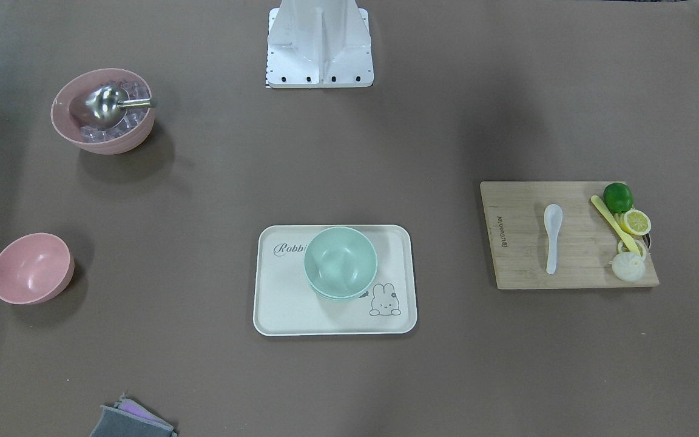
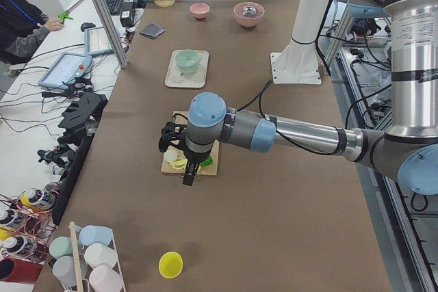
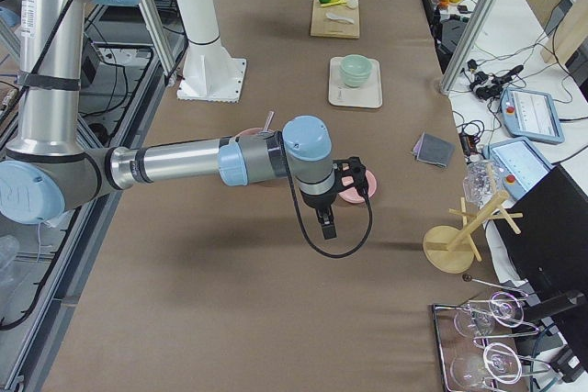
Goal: Stack pink bowl on green and place spoon
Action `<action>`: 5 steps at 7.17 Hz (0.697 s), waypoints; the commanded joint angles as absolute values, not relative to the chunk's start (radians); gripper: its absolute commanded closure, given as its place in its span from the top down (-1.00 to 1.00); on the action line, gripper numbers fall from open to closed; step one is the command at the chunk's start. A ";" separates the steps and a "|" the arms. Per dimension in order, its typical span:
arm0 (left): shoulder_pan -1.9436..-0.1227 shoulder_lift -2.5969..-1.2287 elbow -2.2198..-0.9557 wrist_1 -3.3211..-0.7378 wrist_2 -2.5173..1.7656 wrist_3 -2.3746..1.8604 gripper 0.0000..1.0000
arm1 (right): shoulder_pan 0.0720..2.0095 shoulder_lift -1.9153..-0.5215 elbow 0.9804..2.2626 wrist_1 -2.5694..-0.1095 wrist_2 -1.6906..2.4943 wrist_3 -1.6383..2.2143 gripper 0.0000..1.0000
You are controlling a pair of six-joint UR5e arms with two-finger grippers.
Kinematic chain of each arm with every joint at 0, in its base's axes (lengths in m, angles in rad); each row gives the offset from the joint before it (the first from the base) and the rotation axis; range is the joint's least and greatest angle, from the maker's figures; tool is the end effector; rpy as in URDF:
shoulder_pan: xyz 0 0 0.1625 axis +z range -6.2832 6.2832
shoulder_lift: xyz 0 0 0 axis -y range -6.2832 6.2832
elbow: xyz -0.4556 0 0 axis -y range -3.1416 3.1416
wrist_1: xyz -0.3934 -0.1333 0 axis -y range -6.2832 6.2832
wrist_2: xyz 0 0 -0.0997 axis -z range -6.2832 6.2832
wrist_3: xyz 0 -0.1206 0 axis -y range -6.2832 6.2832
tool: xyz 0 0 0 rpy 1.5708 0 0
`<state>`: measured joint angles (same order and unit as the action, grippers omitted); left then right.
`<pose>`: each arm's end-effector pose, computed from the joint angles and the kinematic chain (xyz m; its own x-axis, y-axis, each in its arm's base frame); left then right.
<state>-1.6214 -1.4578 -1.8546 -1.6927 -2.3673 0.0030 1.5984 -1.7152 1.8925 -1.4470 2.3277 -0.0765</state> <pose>-0.0701 -0.4531 0.6003 0.7089 0.1735 -0.6836 0.0463 0.9557 0.2906 0.0627 -0.4413 0.5981 0.7322 -0.2559 0.6312 0.0297 0.9378 0.3458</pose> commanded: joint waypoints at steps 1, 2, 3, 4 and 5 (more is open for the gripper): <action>-1.621 -1.517 -1.807 -1.780 -2.367 -0.001 0.95 | 1.598 -1.717 1.901 -1.318 2.217 -0.075 1.00; -1.621 -1.522 -1.806 -1.784 -2.368 -0.002 0.95 | 1.598 -1.715 1.902 -1.304 2.191 -0.077 1.00; -1.621 -1.522 -1.807 -1.787 -2.370 0.005 0.95 | 1.598 -1.715 1.911 -1.304 2.145 -0.093 1.00; -1.621 -1.517 -1.807 -1.796 -2.370 0.011 0.95 | 1.598 -1.715 1.913 -1.304 2.129 -0.095 1.00; -1.618 -1.511 -1.807 -1.825 -2.379 0.008 0.95 | 1.595 -1.710 1.914 -1.304 2.131 -0.095 1.00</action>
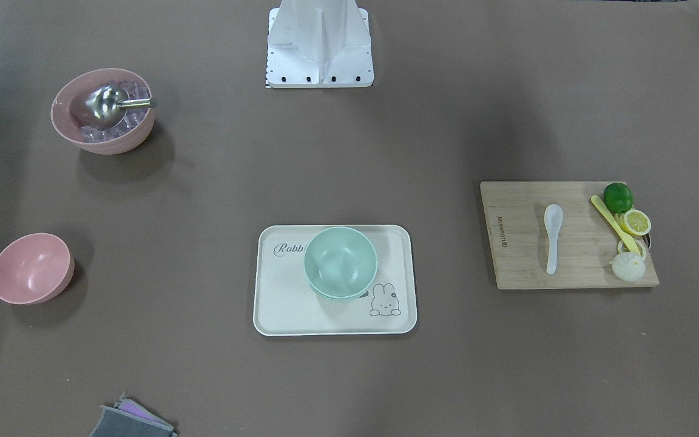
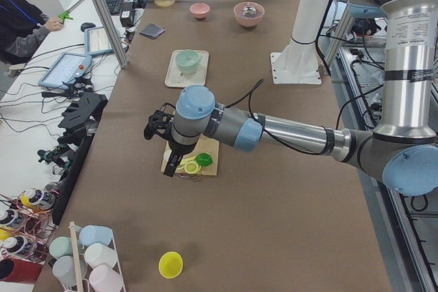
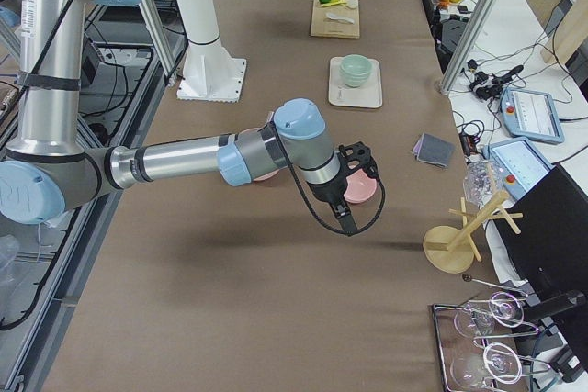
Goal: Stack pink bowl on green and place spoon
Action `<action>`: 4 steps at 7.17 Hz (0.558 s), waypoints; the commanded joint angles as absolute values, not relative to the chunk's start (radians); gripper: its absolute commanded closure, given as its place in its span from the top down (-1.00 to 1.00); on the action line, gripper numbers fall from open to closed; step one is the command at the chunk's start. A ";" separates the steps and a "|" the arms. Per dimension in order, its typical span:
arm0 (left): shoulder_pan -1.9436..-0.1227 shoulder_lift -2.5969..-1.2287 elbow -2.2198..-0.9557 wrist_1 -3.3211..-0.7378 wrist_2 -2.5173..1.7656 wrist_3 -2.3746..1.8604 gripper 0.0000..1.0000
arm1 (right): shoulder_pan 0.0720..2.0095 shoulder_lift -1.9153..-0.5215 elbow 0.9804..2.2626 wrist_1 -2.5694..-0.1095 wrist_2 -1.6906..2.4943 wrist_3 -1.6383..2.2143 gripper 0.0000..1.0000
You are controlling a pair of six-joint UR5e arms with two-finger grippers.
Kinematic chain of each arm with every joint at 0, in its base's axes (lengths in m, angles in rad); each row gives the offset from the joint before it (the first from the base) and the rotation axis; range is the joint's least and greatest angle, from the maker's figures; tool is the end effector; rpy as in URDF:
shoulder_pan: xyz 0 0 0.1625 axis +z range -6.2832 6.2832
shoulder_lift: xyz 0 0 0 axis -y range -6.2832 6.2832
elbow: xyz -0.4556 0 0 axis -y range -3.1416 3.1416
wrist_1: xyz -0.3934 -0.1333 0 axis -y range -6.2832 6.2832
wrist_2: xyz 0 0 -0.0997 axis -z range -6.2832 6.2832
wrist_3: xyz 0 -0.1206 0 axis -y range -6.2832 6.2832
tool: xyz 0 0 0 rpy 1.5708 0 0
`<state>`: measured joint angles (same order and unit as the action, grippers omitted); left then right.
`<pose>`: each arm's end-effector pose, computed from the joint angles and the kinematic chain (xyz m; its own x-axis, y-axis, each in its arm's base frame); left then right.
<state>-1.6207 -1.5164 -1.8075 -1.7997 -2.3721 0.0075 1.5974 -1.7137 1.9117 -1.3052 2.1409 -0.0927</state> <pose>-0.0709 -0.4841 0.5832 0.7095 0.2589 -0.6554 0.0404 0.9136 0.4046 0.0803 -0.4534 0.5823 0.8465 -0.3007 0.4393 0.0548 0.8700 0.4899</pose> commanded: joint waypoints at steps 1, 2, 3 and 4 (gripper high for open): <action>-1.618 -1.512 -1.807 -1.889 -2.437 -0.001 0.95 | 1.586 -1.710 1.917 -1.304 2.129 -0.095 1.00; -1.618 -1.522 -1.804 -1.929 -2.437 -0.005 0.95 | 1.577 -1.721 1.913 -1.305 2.144 -0.081 1.00; -1.580 -1.555 -1.795 -1.933 -2.430 -0.002 0.95 | 1.559 -1.724 1.899 -1.310 2.210 -0.063 1.00; -1.572 -1.580 -1.778 -1.933 -2.430 -0.003 0.95 | 1.502 -1.712 1.876 -1.312 2.306 -0.055 1.00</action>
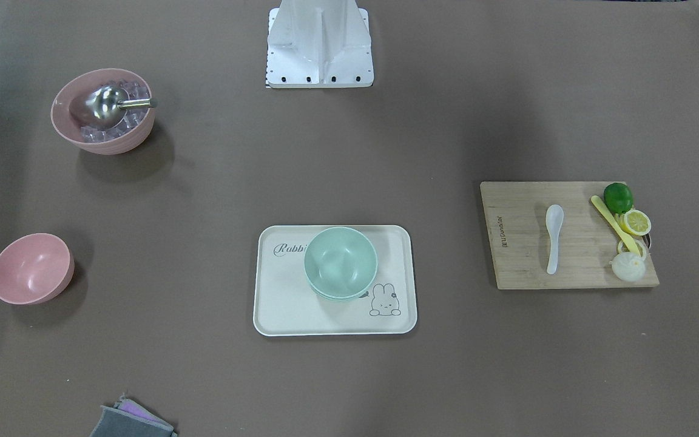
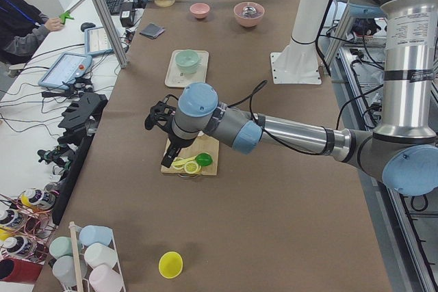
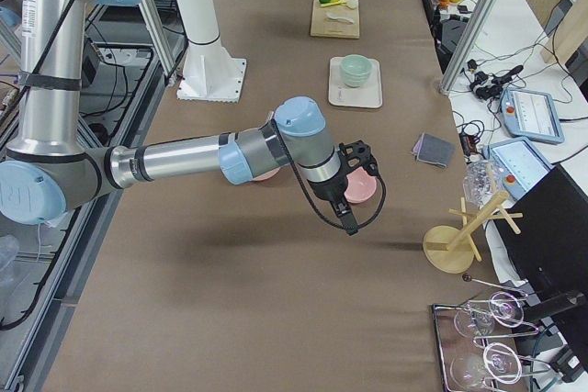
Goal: Stack pink bowl on green and place spoon
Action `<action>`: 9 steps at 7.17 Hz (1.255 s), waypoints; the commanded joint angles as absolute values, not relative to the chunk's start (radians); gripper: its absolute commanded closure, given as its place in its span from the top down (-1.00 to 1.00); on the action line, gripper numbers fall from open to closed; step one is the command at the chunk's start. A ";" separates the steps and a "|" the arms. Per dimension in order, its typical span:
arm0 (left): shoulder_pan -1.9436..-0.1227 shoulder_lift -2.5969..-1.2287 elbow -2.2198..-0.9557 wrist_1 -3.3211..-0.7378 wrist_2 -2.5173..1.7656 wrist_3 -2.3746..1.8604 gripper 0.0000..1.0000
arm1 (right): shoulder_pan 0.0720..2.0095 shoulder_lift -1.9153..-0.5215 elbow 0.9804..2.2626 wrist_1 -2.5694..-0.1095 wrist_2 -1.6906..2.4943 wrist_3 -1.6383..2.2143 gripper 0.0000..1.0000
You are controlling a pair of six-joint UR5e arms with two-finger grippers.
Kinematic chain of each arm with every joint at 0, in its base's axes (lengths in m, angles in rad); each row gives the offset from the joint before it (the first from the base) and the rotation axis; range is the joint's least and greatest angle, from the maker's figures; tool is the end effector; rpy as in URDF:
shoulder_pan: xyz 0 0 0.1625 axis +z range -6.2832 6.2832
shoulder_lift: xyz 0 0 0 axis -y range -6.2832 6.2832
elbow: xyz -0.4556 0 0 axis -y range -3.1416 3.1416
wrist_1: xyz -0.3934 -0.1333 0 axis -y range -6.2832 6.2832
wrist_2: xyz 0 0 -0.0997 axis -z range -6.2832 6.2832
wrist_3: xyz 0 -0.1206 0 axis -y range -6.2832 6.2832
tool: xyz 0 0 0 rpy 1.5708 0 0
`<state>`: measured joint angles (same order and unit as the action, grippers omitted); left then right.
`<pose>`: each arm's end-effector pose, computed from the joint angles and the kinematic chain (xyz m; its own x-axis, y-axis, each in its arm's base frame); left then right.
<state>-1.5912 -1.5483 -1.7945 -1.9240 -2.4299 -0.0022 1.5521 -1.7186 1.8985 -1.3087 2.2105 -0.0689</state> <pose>-0.0522 -0.5005 0.5538 0.6611 0.3834 -0.6450 0.0188 0.8509 0.5250 0.0529 -0.4525 0.5876 0.7943 -0.3319 0.5089 0.0718 0.8830 0.4639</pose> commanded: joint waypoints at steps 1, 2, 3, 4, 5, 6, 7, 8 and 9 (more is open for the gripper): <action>-1.568 -1.585 -1.758 -1.933 -2.430 -0.003 0.95 | 1.462 -1.706 1.861 -1.307 2.383 0.059 1.00; -1.559 -1.586 -1.750 -1.931 -2.428 -0.003 0.96 | 1.381 -1.672 1.864 -1.304 2.378 0.245 1.00; -1.555 -1.586 -1.752 -1.933 -2.431 -0.005 0.95 | 1.320 -1.655 1.859 -1.302 2.352 0.343 1.00; -1.555 -1.583 -1.755 -1.933 -2.437 -0.006 0.95 | 1.299 -1.635 1.847 -1.305 2.336 0.380 0.95; -1.555 -1.582 -1.758 -1.934 -2.437 -0.006 0.96 | 1.275 -1.596 1.806 -1.302 2.333 0.444 0.86; -1.555 -1.580 -1.759 -1.934 -2.437 -0.006 0.96 | 1.255 -1.565 1.736 -1.245 2.330 0.483 0.80; -1.555 -1.574 -1.763 -1.934 -2.437 -0.005 0.96 | 1.229 -1.534 1.632 -1.109 2.318 0.570 0.73; -1.555 -1.574 -1.764 -1.936 -2.437 -0.005 0.95 | 1.197 -1.499 1.544 -0.997 2.301 0.657 0.64; -1.555 -1.572 -1.764 -1.936 -2.437 -0.005 0.96 | 1.157 -1.479 1.490 -0.935 2.245 0.705 0.58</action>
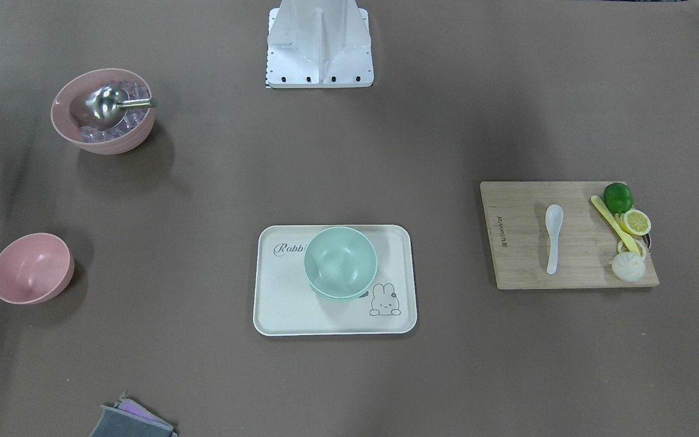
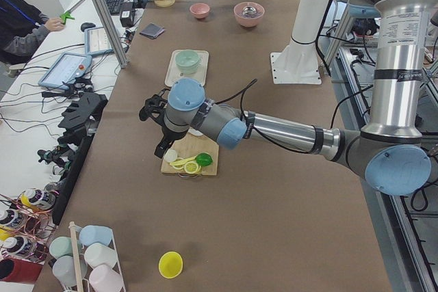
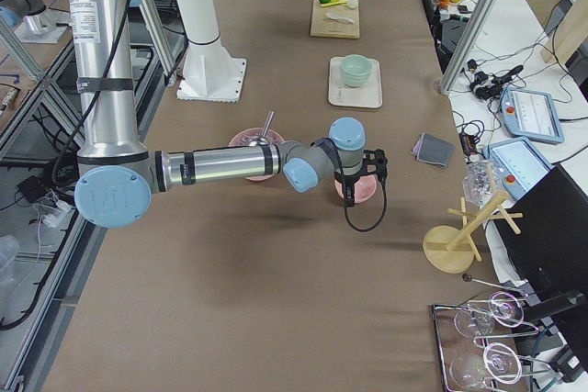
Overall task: Stack pink bowl on green and place spoon
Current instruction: 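Move the right gripper over the small pink bowl and lower it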
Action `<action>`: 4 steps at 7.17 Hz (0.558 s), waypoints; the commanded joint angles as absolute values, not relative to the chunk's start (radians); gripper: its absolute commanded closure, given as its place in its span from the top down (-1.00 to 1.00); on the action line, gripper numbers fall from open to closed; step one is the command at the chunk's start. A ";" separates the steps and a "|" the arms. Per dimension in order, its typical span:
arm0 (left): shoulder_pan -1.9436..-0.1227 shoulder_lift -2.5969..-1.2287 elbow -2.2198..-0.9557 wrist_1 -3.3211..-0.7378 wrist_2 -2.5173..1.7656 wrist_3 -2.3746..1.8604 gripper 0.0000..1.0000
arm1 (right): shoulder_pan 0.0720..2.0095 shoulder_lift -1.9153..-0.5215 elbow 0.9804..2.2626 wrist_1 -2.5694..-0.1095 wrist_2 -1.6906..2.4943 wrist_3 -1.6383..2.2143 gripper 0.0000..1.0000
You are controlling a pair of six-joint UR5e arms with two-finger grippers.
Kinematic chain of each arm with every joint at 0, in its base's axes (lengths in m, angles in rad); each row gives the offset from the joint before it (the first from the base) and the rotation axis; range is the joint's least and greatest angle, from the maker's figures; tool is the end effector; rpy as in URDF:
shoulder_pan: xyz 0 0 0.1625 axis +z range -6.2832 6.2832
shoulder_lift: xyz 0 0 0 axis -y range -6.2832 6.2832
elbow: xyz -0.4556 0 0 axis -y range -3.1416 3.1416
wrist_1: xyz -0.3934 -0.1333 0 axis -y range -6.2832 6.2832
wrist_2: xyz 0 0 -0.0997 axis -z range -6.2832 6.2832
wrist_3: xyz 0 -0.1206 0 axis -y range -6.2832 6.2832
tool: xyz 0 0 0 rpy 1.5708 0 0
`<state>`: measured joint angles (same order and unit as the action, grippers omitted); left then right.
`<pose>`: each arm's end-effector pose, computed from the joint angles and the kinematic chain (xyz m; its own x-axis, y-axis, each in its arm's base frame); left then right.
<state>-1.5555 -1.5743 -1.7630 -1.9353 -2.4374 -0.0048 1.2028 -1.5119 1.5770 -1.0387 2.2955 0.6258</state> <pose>-0.0335 -0.5140 0.5548 0.6412 0.4108 -0.6482 -0.0099 0.8490 0.5283 -0.1490 -0.5348 0.6103 0.6317 -0.0483 0.7737 -0.0895 0.9868 0.1347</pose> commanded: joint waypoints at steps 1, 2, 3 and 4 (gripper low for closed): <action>-1.555 -1.574 -1.764 -1.936 -2.437 -0.005 0.96 | 1.138 -1.459 1.473 -0.927 2.232 0.730 0.51; -1.555 -1.574 -1.764 -1.936 -2.437 -0.003 0.96 | 1.129 -1.457 1.468 -0.927 2.232 0.730 0.34; -1.555 -1.574 -1.764 -1.936 -2.437 -0.005 0.96 | 1.123 -1.457 1.467 -0.927 2.226 0.732 0.28; -1.555 -1.574 -1.764 -1.936 -2.437 -0.003 0.96 | 1.121 -1.457 1.454 -0.925 2.226 0.730 0.28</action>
<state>-1.5555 -1.5738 -1.7641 -1.9359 -2.4375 -0.0040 1.1267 -1.4585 1.4661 -0.9276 2.2289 0.7291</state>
